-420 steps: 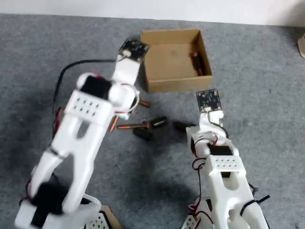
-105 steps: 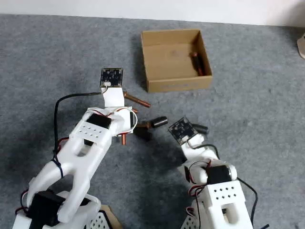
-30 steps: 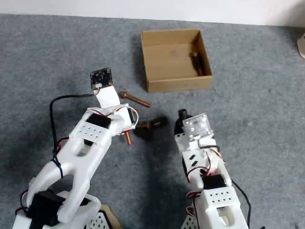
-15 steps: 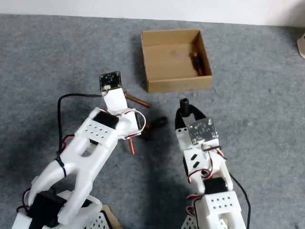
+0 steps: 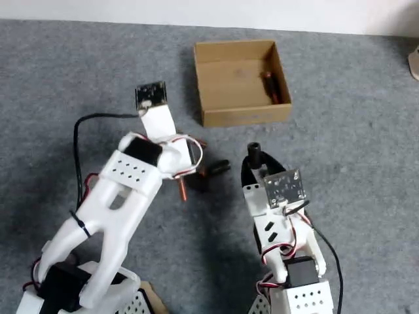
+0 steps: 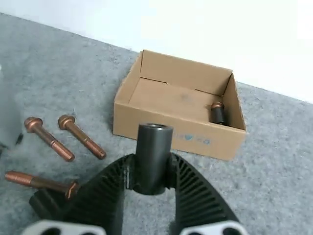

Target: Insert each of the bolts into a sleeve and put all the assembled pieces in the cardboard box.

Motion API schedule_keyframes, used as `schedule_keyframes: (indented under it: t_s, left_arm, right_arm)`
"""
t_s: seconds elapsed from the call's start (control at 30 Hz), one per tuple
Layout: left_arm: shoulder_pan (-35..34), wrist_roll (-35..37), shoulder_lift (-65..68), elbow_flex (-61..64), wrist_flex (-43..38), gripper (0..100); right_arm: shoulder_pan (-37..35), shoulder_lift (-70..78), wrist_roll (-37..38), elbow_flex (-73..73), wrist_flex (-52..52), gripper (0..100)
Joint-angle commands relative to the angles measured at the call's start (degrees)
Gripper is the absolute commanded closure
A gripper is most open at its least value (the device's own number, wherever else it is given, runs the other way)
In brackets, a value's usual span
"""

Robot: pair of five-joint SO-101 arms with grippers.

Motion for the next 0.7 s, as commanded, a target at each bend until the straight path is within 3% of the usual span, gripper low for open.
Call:
schedule_keyframes:
  t_s: [0.0,0.2,0.67]
  left_arm:
    - [1.98,0.35,-2.24,-5.93,1.41,100]
    - [6.11,0.53,-2.24,-7.87,1.41,100]
    - [6.11,0.53,-2.24,-20.44,1.14,100]
  right_arm:
    - [-0.57,-1.63,-0.44,7.96,0.04,99.5]
    - [-2.42,-1.54,-0.62,7.96,-0.13,99.5]
    - [-3.82,-1.54,-0.62,7.96,0.04,99.5]
